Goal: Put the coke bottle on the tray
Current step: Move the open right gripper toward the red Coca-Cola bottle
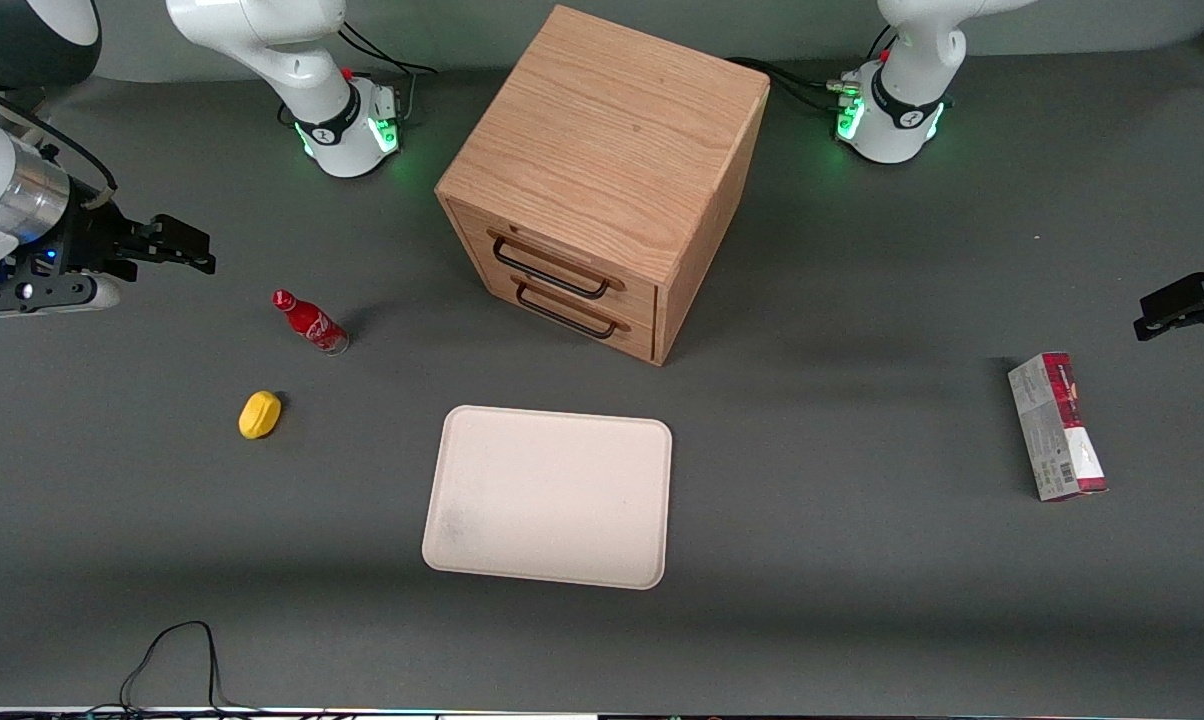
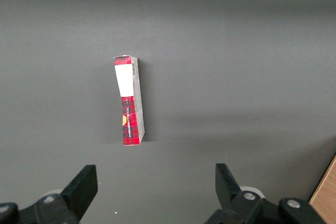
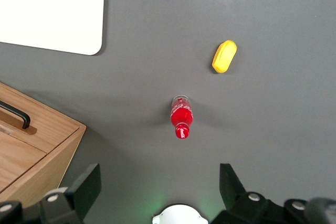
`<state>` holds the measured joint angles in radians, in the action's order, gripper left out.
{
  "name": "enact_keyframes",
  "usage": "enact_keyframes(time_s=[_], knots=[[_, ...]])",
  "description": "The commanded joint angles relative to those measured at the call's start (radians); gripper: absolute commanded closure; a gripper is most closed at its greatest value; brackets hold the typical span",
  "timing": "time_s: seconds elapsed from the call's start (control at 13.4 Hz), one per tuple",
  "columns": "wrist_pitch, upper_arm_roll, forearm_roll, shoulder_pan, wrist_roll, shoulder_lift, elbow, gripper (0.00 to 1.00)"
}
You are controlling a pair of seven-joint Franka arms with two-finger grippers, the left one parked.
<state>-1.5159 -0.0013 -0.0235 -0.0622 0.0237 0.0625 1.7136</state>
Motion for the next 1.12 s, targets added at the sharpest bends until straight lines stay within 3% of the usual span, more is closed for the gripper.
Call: enact_keyframes(time_s=[0.0,1.04], knots=[[0.017,-0.006,-0.007,-0.005,0.005,-0.010,-0.032,0.00],[0.026,0.000,-0.007,-0.010,0.004,-0.016,-0.055,0.00]])
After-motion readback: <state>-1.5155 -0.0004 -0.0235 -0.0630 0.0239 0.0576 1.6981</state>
